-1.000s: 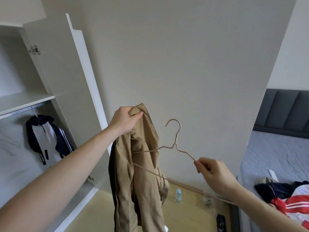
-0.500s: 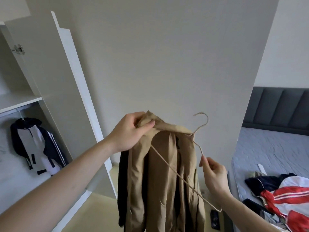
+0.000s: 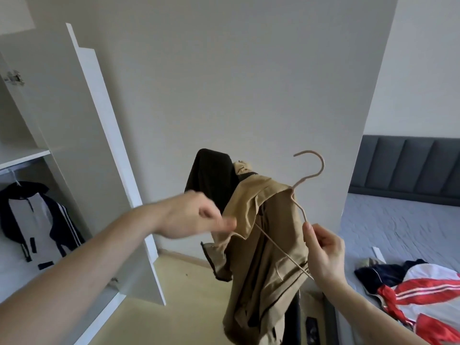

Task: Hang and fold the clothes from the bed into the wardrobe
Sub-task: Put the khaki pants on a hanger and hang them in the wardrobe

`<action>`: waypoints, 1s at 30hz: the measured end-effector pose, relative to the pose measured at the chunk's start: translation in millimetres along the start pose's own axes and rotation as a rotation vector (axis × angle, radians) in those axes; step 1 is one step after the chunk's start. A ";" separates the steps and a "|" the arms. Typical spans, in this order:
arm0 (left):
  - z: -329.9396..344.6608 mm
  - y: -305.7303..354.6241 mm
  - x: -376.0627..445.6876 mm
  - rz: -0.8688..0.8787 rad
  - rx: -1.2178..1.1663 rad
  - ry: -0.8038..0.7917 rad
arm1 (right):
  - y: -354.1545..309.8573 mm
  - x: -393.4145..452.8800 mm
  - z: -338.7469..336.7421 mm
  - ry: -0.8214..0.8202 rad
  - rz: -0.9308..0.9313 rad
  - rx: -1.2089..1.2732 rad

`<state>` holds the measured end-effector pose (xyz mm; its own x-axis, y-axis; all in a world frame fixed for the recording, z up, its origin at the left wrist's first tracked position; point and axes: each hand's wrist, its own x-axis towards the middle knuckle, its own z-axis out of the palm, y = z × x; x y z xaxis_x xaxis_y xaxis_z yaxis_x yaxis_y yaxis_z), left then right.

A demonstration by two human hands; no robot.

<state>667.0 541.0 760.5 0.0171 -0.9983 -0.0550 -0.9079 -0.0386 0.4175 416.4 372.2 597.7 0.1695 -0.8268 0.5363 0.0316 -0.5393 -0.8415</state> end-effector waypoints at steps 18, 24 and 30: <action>-23.4 -1.3 117.2 0.290 0.455 0.450 | -9.4 17.5 -14.7 0.000 0.038 0.019; -26.7 -15.6 111.5 0.213 0.399 0.472 | -6.2 28.4 -25.5 -0.247 0.180 0.085; -38.9 -30.4 90.0 0.157 0.337 0.517 | 42.0 15.0 -52.1 -0.280 0.734 0.200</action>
<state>712.4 450.7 778.1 -0.0033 -0.8860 0.4636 -0.9965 0.0415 0.0723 368.9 328.8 573.8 0.4546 -0.8742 -0.1706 -0.0120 0.1855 -0.9826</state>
